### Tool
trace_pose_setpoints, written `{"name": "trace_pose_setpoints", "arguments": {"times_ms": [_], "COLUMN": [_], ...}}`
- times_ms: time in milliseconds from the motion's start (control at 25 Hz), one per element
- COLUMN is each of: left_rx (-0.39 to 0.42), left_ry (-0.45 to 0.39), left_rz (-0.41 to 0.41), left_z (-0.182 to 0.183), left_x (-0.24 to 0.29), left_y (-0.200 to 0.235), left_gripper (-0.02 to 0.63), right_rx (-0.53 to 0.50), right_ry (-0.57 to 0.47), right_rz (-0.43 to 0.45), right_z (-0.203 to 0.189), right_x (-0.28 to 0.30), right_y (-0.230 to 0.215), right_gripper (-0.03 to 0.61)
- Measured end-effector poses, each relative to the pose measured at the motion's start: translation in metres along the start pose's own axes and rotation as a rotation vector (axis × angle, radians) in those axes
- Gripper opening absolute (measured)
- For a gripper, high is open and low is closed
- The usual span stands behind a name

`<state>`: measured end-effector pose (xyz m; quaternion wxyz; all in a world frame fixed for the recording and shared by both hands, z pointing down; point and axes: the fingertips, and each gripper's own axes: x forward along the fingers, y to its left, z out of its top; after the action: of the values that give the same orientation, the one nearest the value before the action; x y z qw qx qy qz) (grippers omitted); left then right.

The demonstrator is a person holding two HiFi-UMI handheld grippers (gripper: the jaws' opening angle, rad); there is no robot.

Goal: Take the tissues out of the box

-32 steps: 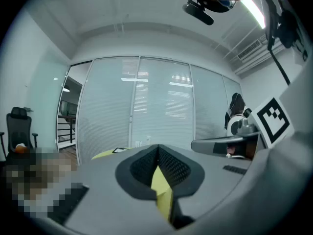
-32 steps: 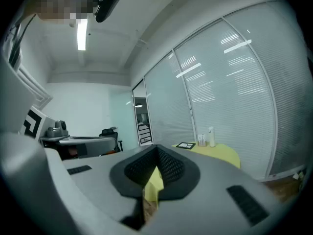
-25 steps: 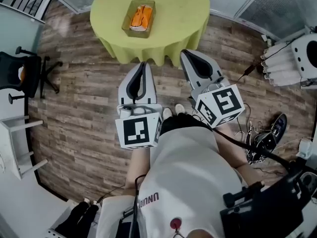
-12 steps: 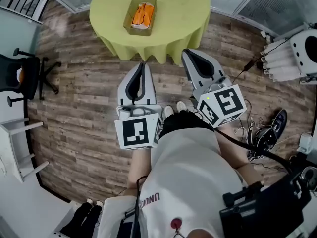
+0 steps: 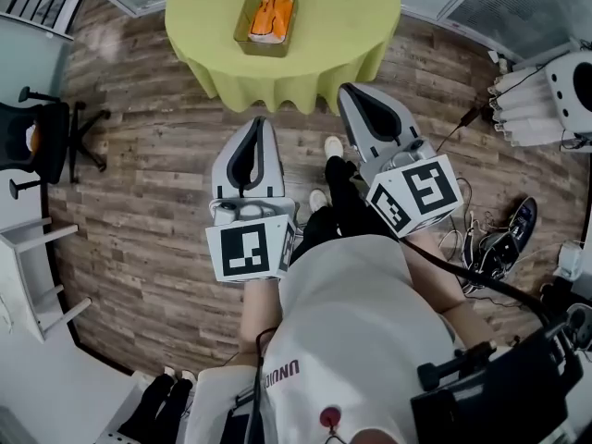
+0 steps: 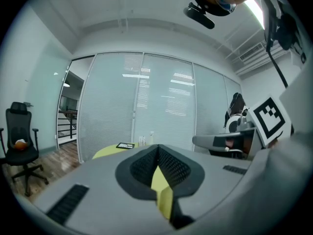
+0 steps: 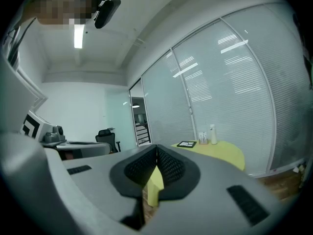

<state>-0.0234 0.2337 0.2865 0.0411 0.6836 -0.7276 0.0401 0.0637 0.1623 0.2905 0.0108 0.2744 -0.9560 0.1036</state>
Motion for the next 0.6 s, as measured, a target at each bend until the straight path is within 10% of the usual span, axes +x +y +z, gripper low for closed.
{"name": "trace_pose_setpoints", "arguments": {"times_ms": [600], "left_rx": [0.008], "left_ry": [-0.013], "left_rz": [0.051], "left_z": [0.013], "left_x": [0.065], "left_y": [0.03], "left_gripper": [0.014], "right_rx": [-0.015], "right_ry": [-0.007], "right_rz": [0.039], "right_z": [0.018], "right_x": [0.064], "right_y": [-0.038], "right_gripper": [0.02]}}
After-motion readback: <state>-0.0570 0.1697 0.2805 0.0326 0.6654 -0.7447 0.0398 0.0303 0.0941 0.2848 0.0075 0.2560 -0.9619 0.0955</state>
